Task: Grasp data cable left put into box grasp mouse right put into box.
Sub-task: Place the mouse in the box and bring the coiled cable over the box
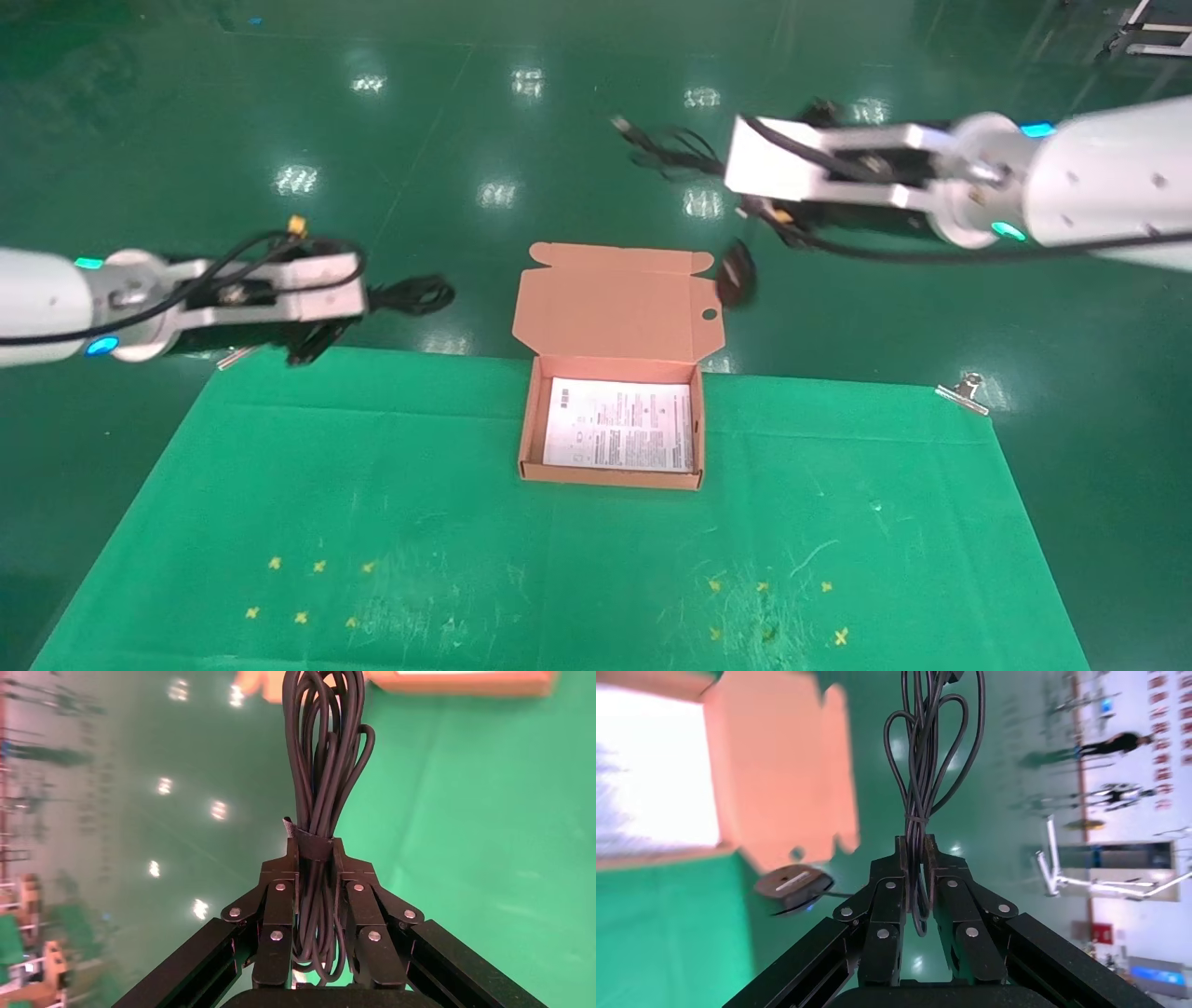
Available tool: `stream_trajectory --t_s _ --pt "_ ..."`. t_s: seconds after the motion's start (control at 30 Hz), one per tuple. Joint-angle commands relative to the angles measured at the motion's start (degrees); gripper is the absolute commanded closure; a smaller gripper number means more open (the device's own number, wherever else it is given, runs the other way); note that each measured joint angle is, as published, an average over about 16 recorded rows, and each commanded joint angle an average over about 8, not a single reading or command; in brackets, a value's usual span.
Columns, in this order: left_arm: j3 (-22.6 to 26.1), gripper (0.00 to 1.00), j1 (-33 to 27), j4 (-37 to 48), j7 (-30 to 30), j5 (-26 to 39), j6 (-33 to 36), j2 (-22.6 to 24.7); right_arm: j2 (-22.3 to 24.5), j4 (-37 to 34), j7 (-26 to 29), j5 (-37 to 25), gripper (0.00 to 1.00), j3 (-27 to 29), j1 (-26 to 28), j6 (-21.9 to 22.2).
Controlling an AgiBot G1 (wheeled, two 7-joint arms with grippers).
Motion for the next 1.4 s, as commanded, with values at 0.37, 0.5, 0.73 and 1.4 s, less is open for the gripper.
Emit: stream_trajectory --t_s 0.37,0.5,0.73,1.4 --pt "-0.99 1.00 -2.65 2.31 -3.47 5.48 -6.34 5.88 -10.59 -8.38 -3.45 0.87 1.00 -0.21 6.00 5.44" --pt "-1.40 1.00 -3.58 3.46 -5.39 7.21 -7.58 7.34 -12.75 -10.62 -4.78 1.54 1.00 -0.28 7.44 6.37" --pt "-1.73 1.00 -4.32 3.98 -6.80 8.39 -8.26 8.17 -14.25 -12.69 -5.98 2.22 1.00 -0.33 8.70 6.78" --pt "-0.07 1.00 -0.18 4.47 -9.11 9.49 -5.35 6.59 -14.49 -13.30 -4.55 0.08 1.00 -3.07 3.26 4.81"
